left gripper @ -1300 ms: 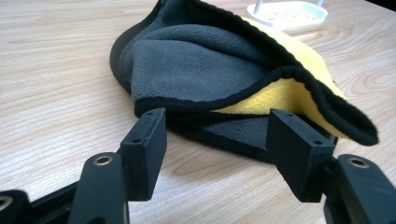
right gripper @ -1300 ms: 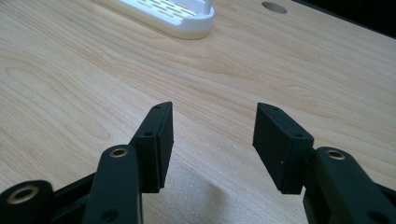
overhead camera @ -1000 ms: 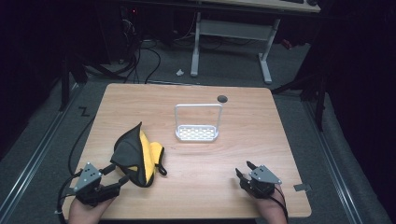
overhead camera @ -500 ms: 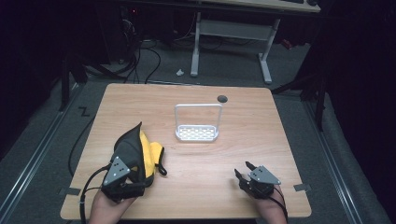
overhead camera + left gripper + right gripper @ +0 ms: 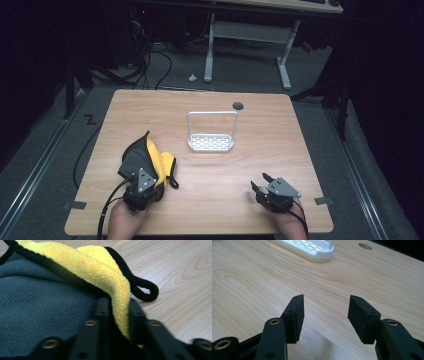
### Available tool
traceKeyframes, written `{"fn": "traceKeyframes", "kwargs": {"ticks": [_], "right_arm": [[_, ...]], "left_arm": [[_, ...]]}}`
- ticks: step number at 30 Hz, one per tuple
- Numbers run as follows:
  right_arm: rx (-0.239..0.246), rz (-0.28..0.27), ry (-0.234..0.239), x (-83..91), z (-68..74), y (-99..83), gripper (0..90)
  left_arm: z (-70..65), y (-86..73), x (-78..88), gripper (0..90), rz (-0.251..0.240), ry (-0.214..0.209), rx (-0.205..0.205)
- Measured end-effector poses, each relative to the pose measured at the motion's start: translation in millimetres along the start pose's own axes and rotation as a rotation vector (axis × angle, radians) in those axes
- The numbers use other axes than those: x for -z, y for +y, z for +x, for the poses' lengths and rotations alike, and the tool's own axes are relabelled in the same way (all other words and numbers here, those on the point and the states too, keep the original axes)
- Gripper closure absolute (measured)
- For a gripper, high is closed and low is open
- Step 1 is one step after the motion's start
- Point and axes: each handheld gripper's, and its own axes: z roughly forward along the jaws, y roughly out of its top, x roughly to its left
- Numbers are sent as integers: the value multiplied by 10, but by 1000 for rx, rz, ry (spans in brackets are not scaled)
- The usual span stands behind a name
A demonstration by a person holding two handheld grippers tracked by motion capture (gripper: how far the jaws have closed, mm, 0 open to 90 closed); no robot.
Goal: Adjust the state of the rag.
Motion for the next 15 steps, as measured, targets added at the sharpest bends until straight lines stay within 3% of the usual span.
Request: {"fn": "traceKeyframes", "kwargs": {"ticks": [1, 5, 10, 11, 12, 15], "right_arm": [[0, 0, 1, 0, 6, 3, 476], [9, -1, 6, -6, 33, 14, 477], [9, -1, 5, -10, 51, 24, 477], [9, -1, 5, -10, 51, 24, 477], [6, 0, 8, -11, 58, 25, 477], [10, -3, 14, -5, 73, 32, 474]], "left_arm": [[-9, 7, 2, 816, -3, 1, -5], [-65, 63, 0, 839, -7, -23, -25], [-319, 220, -65, 840, -46, -148, -40], [-319, 220, -65, 840, -46, -148, -40], [-434, 268, -99, 840, -58, -196, -39], [-614, 325, -125, 837, -85, -273, -51]]}}
